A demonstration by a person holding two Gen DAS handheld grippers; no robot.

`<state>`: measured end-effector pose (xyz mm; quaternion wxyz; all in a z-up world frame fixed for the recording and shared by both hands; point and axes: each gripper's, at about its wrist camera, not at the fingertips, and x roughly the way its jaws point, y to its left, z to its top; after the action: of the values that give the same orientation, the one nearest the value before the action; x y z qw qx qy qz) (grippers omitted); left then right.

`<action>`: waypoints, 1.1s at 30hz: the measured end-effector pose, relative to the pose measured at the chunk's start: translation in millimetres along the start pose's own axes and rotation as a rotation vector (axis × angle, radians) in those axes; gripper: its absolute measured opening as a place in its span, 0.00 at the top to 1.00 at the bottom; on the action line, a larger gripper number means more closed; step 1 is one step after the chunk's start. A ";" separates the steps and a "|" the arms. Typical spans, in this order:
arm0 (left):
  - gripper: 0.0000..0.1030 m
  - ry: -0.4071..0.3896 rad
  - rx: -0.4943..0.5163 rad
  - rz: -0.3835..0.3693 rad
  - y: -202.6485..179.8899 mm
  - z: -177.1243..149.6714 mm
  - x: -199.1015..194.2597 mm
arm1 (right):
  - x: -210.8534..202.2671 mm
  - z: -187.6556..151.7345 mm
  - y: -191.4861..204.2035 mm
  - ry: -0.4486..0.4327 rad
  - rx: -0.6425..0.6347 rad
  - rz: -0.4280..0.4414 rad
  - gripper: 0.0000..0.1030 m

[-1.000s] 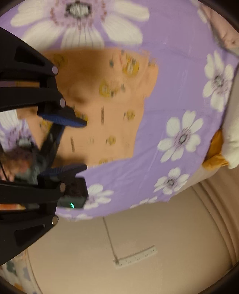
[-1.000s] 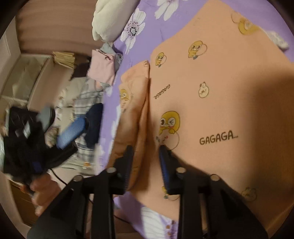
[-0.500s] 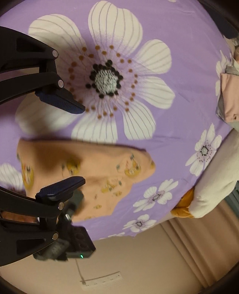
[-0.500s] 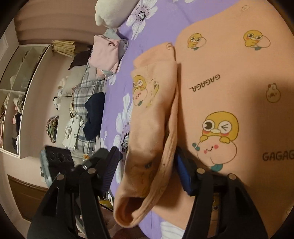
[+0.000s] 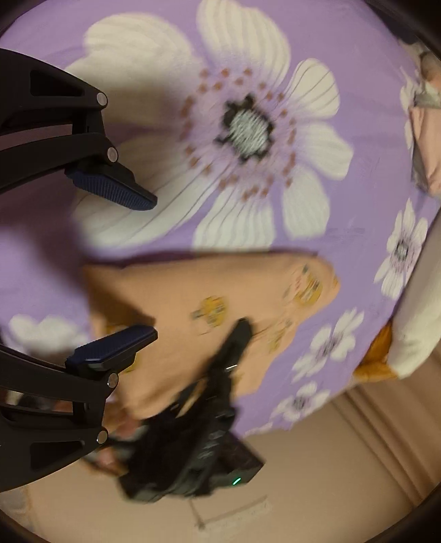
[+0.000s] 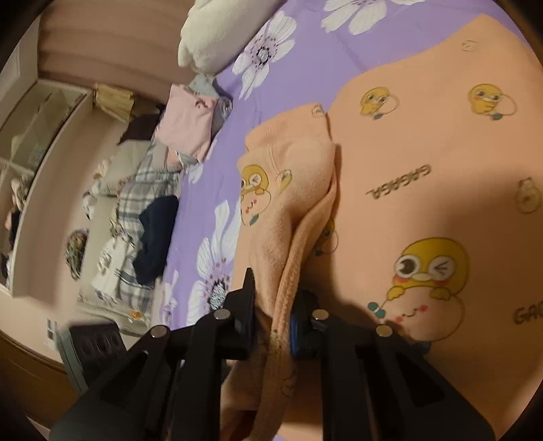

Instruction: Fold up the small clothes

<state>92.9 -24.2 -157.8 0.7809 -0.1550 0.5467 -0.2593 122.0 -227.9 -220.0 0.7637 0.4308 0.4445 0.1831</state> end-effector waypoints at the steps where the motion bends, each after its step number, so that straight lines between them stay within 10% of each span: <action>1: 0.32 0.005 0.012 -0.003 -3.9 -5.1 0.9 | -7.2 1.5 1.7 -0.018 -0.008 0.007 0.85; 10: 0.31 -0.069 0.211 0.237 -57.1 -31.3 43.0 | -67.7 7.8 14.4 -0.164 -0.101 -0.024 0.86; 16: 0.31 -0.135 0.154 0.271 -71.1 -23.5 59.3 | -116.6 5.1 18.1 -0.292 -0.257 -0.164 0.86; 24: 0.31 -0.127 0.203 0.278 -80.6 -27.4 62.4 | -135.4 22.7 -40.2 -0.291 -0.073 -0.199 0.86; 29: 0.31 -0.118 0.197 0.243 -75.9 -28.5 62.1 | -158.3 5.0 -4.4 -0.392 -0.308 -0.293 0.86; 33: 0.31 -0.118 0.242 0.268 -80.2 -35.7 63.2 | -141.5 13.9 -37.5 -0.274 -0.204 -0.427 0.86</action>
<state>57.6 -124.6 -177.2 0.8521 -0.0005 0.4804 -0.2074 53.7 -349.7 -173.8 0.8776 0.2688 0.3969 0.0019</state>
